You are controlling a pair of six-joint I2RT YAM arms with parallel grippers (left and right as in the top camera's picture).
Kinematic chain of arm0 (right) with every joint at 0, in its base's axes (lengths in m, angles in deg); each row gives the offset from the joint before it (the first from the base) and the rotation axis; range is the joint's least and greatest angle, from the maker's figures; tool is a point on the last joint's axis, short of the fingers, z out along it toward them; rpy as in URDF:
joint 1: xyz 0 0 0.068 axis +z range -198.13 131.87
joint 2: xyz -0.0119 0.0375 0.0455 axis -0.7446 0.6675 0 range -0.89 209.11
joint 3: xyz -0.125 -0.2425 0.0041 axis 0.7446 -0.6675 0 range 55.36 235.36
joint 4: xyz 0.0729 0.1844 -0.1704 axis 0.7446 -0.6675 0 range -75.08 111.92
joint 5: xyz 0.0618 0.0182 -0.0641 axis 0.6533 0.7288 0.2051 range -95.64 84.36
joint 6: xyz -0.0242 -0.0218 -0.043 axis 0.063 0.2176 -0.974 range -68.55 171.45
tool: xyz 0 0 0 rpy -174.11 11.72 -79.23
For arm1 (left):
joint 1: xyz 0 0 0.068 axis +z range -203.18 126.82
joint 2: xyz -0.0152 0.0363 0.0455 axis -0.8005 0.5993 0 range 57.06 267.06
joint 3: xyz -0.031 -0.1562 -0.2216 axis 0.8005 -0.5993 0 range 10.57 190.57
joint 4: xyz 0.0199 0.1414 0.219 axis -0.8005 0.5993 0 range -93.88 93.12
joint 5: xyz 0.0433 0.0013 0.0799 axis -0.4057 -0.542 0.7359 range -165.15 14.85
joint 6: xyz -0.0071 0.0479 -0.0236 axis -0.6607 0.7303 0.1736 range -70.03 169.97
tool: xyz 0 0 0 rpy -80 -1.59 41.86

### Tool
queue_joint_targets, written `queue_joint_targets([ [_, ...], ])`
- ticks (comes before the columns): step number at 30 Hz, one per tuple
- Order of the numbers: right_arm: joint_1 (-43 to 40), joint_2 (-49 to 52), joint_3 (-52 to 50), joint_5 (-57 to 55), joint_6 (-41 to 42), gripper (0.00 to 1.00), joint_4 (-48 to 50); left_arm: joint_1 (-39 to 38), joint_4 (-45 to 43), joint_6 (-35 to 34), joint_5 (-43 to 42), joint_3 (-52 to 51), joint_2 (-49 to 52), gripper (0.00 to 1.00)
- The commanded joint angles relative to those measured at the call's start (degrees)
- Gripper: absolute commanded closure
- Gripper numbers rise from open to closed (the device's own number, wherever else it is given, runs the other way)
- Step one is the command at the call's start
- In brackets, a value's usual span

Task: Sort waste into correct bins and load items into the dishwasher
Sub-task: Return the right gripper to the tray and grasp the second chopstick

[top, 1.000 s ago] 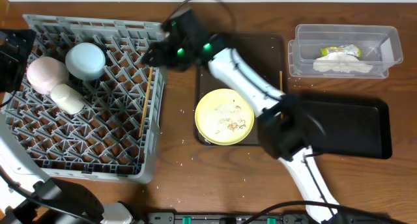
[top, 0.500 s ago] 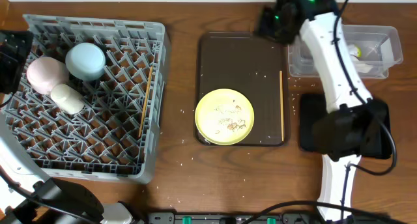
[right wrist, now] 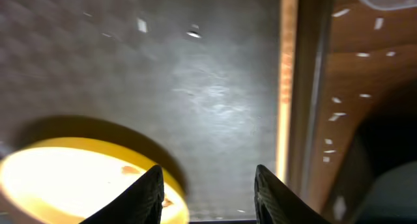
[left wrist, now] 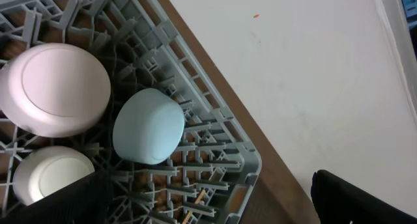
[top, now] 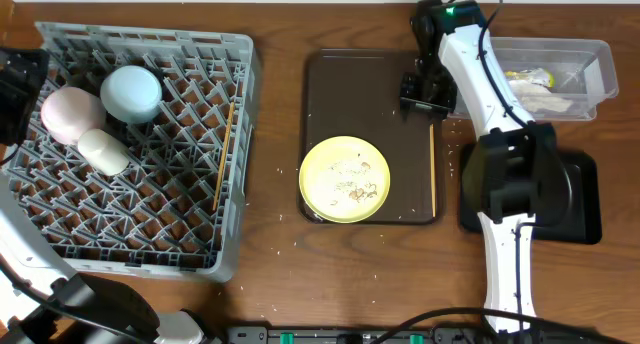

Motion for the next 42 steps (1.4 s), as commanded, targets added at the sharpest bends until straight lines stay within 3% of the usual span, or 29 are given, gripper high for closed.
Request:
queue_joint_targets([
  [1,0.5,1.2,-0.1,-2.6,-6.5,0.55,-0.4,0.1,0.0,1.4,0.7,0.0,-1.0,0.02],
  [18,0.2,4.4,-1.1,-5.6,-11.7,0.6,-0.9,0.1,0.2,1.4,0.7,0.0,-1.0,0.02],
  [35,0.1,4.4,-10.4,-5.5,-14.3,0.62,4.3,0.1,0.2,1.4,0.7,0.0,-1.0,0.02],
  [42,0.1,4.1,-9.4,-1.8,-14.2,0.73,4.1,0.1,0.2,1.4,0.7,0.0,-1.0,0.02],
])
